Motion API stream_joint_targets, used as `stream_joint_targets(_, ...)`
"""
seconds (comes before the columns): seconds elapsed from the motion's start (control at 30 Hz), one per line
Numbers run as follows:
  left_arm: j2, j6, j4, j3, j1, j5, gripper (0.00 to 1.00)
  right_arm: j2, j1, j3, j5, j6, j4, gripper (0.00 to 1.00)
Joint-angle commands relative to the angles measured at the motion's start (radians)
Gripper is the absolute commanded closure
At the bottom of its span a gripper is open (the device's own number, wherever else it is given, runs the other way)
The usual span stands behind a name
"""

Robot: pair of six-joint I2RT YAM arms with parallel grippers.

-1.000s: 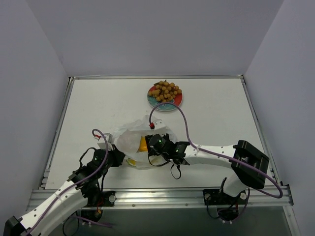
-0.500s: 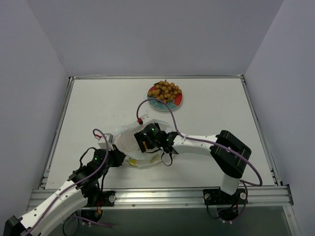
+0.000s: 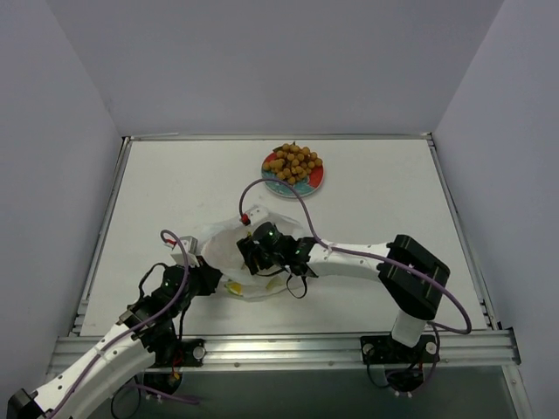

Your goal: Take the fake fruits out of the plastic bag

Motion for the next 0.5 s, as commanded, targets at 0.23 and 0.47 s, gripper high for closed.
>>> stream_joint_targets(0.23, -0.02, -0.003, 0.014, 0.066, -0.002, -0.101, 0.98, -0.226, 0.088, -0.012, 0.121, 0.064, -0.167, 0.68)
stream_joint_targets(0.47, 0.003, 0.009, 0.026, 0.111, -0.004, -0.113, 0.98, -0.289, 0.147, 0.019, 0.101, 0.066, -0.279, 0.7)
